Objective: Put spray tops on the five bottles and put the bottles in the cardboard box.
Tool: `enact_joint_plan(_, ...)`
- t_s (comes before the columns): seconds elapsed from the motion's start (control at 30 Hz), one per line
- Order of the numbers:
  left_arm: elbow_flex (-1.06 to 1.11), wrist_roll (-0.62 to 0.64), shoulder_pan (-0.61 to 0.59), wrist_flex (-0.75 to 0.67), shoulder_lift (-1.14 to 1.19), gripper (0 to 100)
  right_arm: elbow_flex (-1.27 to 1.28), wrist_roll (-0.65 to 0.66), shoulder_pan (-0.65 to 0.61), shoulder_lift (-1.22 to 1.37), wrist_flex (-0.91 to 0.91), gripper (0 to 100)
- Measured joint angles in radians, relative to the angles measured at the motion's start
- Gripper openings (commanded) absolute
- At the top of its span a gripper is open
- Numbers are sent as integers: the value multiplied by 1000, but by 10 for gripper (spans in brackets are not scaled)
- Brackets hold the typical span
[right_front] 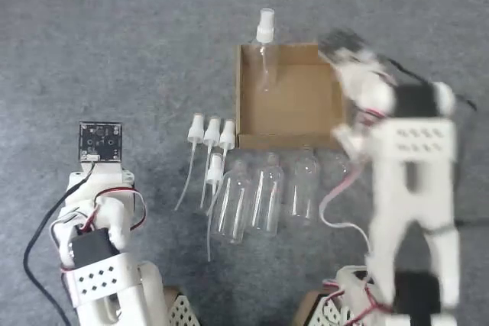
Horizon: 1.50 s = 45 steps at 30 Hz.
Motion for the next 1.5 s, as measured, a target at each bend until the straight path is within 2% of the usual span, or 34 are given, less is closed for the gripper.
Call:
enact_joint_plan(0.1, 0, 0, 0, 0, 0, 15, 212, 66, 146, -126, -84, 296)
enact_joint_plan(0.17, 0, 0, -2, 0, 0, 15, 347, 118, 190, -173, -149, 347)
enact_joint_plan(0.33, 0, 0, 0, 0, 0, 15, 614, 163, 158, -195, -281, 345)
enact_joint_plan(0.6, 0, 0, -2, 0, 0, 15, 806, 153, 87, -176, -508, 340)
enact_joint_plan(0.7, 0, 0, 0, 0, 0, 15, 809, 152, 94, -92, -577, 325)
enact_joint_plan(0.9, 0, 0, 0, 0, 0, 15, 787, 152, 178, 95, -654, 147)
enact_joint_plan(1.03, 0, 0, -2, 0, 0, 15, 763, 155, 288, 143, -706, 136)
enact_joint_plan(1.13, -11, -11, -2, 3, 0, 15, 756, 236, 385, 157, -717, 136)
enact_joint_plan(1.27, -132, -21, 11, 83, 32, 15, 756, 324, 509, 157, -723, 135)
enact_joint_plan(1.4, -305, -28, 106, 164, 204, 16, 756, 417, 609, 157, -729, 84)
enact_joint_plan(1.5, -465, -28, 216, 221, 396, 16, 756, 434, 663, 157, -790, 78)
